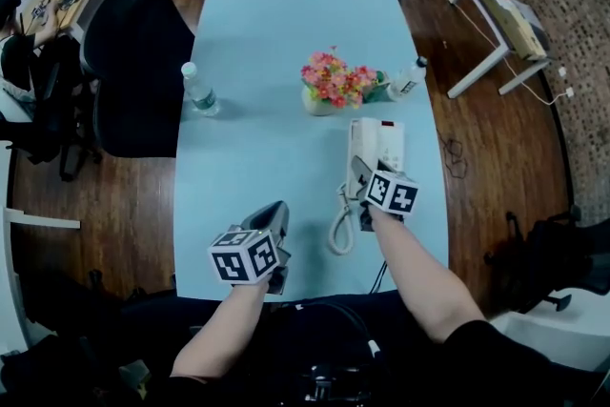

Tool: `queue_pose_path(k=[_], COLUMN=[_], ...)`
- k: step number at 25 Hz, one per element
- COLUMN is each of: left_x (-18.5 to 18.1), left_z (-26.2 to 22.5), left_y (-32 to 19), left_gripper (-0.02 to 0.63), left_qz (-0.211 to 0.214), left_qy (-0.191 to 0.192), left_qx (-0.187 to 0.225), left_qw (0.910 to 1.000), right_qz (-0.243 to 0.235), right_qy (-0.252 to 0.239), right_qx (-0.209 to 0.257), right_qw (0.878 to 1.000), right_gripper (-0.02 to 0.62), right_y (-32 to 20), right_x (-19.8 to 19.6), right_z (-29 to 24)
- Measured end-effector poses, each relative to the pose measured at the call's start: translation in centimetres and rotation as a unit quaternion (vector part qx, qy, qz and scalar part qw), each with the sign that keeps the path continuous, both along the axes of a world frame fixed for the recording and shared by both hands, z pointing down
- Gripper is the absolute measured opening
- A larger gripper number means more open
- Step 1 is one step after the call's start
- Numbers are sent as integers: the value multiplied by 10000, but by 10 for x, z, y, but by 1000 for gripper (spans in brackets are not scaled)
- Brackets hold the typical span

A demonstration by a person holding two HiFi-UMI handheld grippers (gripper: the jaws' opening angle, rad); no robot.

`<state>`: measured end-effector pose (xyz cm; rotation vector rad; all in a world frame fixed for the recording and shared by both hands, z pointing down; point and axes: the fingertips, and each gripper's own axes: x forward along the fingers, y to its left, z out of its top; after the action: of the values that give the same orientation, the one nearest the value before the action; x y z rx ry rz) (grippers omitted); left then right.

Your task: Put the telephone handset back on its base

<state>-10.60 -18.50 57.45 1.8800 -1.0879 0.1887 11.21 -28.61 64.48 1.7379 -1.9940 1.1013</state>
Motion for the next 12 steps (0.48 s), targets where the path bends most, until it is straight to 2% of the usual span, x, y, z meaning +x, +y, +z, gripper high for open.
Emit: queue_pose_path(k=[9, 12], left_x=[-11, -11], left_z=[4, 4], left_y=[11, 10], left_gripper=[-2, -2], left_qz=[-62, -73], left_qy=[-67, -60], left_qx=[-69, -88], left_qw=[9999, 9999], right_qz=[-68, -123], right_qy=[203, 479], right_qx=[-95, -48], right_qw=[9997, 9988], right_gripper=[238, 245], right_y=[-3, -3], right_x=[-6, -6], right_z=[8, 8])
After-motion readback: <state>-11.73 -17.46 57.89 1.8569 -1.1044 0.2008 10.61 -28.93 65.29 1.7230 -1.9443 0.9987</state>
